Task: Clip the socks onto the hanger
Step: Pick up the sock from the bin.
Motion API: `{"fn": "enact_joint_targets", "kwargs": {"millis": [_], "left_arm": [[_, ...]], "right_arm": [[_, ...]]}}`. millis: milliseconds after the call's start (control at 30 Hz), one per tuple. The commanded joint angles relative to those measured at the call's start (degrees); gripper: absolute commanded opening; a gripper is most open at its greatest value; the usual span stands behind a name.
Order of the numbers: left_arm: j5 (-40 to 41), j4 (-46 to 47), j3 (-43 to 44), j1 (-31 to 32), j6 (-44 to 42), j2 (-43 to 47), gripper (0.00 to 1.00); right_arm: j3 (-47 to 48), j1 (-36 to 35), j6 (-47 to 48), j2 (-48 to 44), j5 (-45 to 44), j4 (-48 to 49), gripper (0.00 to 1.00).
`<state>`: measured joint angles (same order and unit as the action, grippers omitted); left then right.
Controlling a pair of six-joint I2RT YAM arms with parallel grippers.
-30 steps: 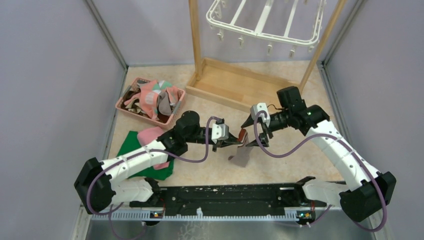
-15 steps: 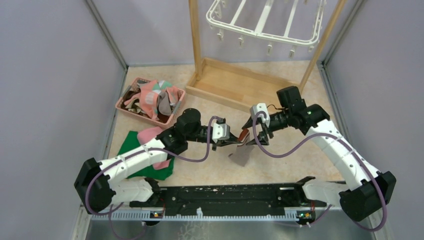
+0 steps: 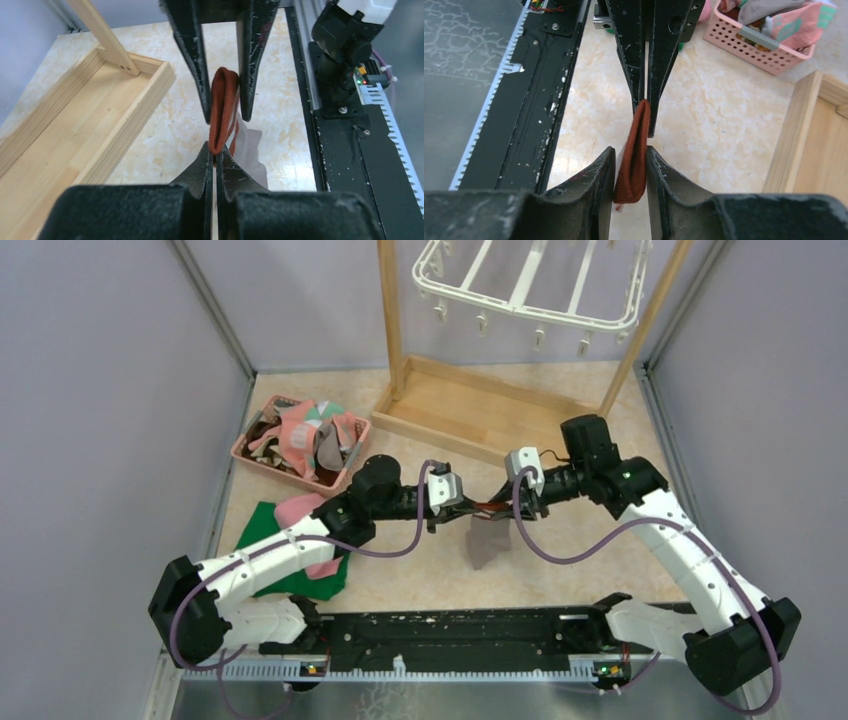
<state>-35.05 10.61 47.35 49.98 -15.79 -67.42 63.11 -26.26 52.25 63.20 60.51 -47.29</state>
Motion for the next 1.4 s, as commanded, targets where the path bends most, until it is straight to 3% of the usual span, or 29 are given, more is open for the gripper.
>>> {"fn": "enact_joint_targets", "kwargs": {"millis": [0,167,300,400,433,467,567,633,700,767,1000,1367], "left_arm": [[4.79,5.99,-0.55,0.12,4.84,0.84,0.0],[6.55,9.32,-1.49,0.15,8.63,1.02,0.0],[6.83,12.35,-2.26,0.21,12.27,0.55,0.0],[7.98,17.49,-4.33,0.16,17.04,0.4,0.0],[9.07,20.69,-6.4,0.2,19.06,0.62,0.08],[9.88,24.4,-8.46,0.21,20.72,0.87,0.26],[11.19,37.0,-15.77,0.14,21.55,2.56,0.42],[12.06,43.55,-20.01,0.12,20.82,4.1,0.67],[13.53,51.27,-23.76,0.12,20.3,5.26,0.8],[13.44,57.43,-26.13,0.21,18.78,5.07,0.86],[12.36,71.3,-25.0,0.21,20.32,-3.43,0.88],[10.63,81.18,-22.65,0.73,24.76,-13.04,0.65]], "right_arm": [[-1.13,-0.67,-4.07,-2.67,-2.94,5.84,0.27],[-2.13,-0.67,-6.72,-2.91,-5.08,8.24,0.18],[-2.79,-0.59,-11.64,-3.24,-9.21,12.65,0.0],[-3.7,-0.46,-16.83,-3.88,-14.21,17.64,0.0],[-4.05,-0.17,-17.94,-4.12,-14.96,18.75,0.0],[-4.2,0.09,-18.58,-4.27,-15.26,19.4,0.0],[-3.97,0.58,-19.2,-4.78,-14.53,19.27,0.0],[-3.52,0.7,-17.42,-5.09,-12.11,16.83,0.0],[-2.58,0.82,-13.99,-5.3,-9.14,13.68,0.0],[-2.08,0.81,-12.43,-5.31,-6.71,12.19,0.0],[-2.33,0.79,-12.61,-4.88,-4.29,12.22,0.0],[-2.03,0.94,-13.64,-4.81,-3.83,12.65,0.0]]}}
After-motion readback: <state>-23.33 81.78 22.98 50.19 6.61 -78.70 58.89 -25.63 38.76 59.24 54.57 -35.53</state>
